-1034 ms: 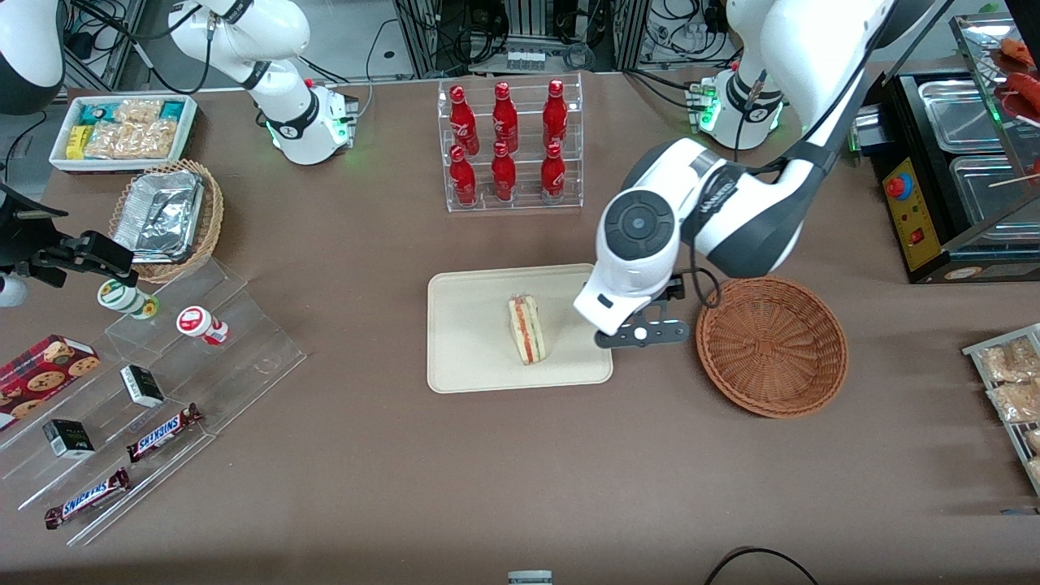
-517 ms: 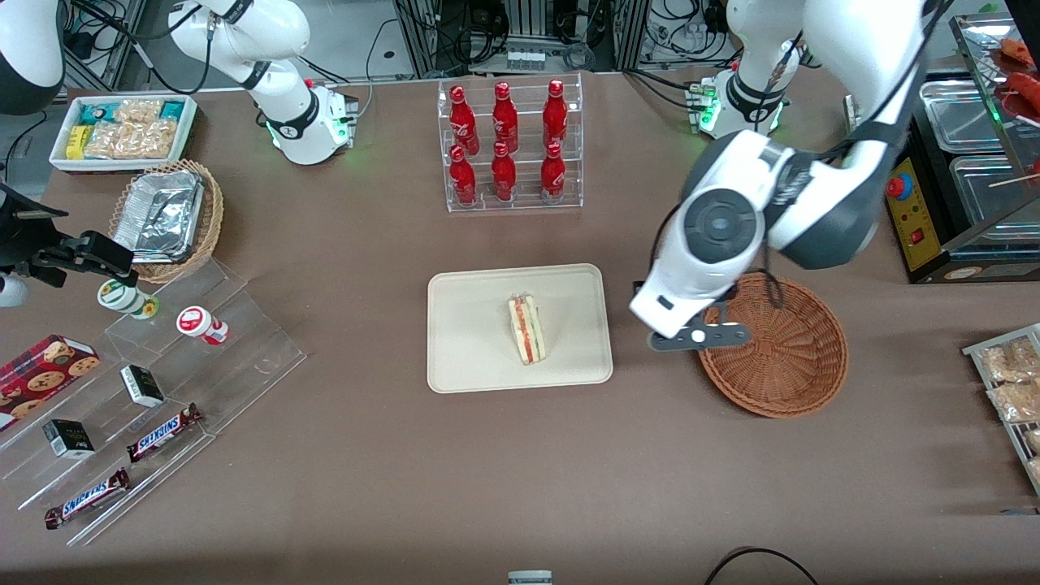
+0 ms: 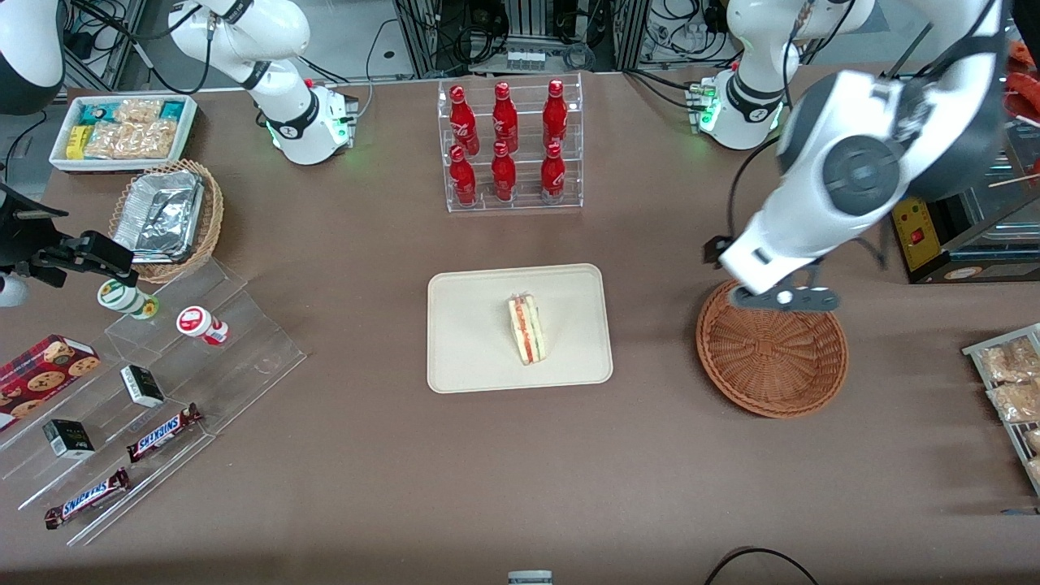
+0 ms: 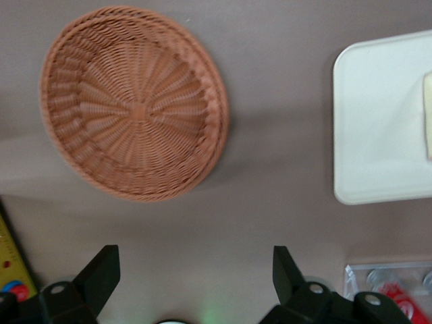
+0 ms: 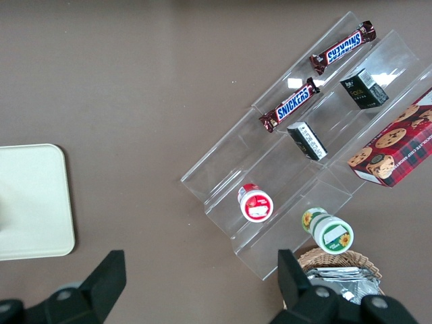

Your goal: Place sandwich from basket to tray

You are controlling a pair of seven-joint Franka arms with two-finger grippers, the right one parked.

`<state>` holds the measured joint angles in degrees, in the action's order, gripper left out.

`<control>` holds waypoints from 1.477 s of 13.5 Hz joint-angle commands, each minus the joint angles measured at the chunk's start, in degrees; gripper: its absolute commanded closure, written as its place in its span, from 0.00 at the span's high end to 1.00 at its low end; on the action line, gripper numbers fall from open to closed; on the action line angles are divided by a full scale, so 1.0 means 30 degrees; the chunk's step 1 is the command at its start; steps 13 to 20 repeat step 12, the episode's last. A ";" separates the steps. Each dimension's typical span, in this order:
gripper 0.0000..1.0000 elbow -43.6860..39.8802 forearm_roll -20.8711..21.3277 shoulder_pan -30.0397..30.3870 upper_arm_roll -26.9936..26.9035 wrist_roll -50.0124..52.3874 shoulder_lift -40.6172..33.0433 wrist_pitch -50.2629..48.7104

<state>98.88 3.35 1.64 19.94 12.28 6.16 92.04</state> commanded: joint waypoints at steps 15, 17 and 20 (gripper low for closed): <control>1.00 -0.0234 -0.1175 -0.0722 -0.5064 -0.4622 -0.4162 -0.5101; 1.00 -0.0234 -0.1175 -0.0722 -0.5064 -0.4622 -0.4162 -0.5101; 1.00 -0.0234 -0.1175 -0.0722 -0.5064 -0.4622 -0.4162 -0.5101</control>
